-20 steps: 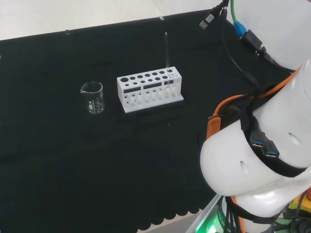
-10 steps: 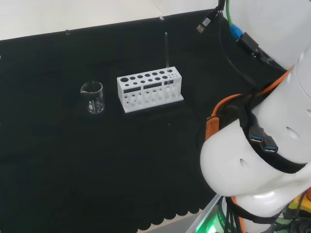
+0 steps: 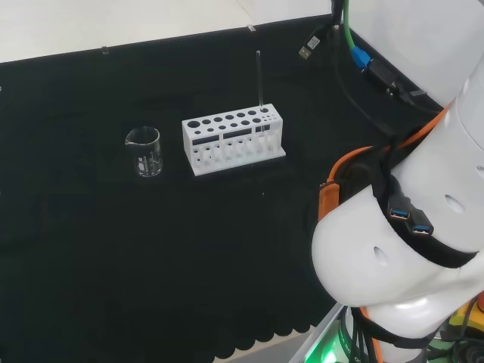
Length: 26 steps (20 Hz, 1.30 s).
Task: Take the glass rod from the white test tube rack.
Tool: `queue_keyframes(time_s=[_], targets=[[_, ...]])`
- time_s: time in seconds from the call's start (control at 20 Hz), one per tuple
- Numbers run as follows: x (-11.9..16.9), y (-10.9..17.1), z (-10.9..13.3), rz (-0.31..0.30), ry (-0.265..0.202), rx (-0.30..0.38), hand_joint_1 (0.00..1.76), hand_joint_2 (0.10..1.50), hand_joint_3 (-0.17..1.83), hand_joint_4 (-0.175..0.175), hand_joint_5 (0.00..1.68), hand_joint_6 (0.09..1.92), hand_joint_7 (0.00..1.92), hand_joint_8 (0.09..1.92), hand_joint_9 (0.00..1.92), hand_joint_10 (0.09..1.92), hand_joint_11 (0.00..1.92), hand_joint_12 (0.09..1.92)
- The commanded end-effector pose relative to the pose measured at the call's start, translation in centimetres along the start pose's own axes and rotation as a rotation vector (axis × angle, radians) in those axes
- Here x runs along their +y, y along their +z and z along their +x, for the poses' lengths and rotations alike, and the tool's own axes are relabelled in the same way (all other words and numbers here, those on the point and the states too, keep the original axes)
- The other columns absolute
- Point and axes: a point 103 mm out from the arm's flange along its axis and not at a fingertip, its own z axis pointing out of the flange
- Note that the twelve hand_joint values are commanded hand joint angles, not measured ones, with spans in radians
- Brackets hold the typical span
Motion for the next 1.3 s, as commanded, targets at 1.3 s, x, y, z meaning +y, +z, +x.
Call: queue_keyframes(time_s=[1.3], targets=[[1.8,6.6,3.0,0.032,-0.106,-0.009,0.55,1.17,-0.17,-0.084,0.4,0.09,0.44,0.91,0.72,0.88,0.63,1.35]])
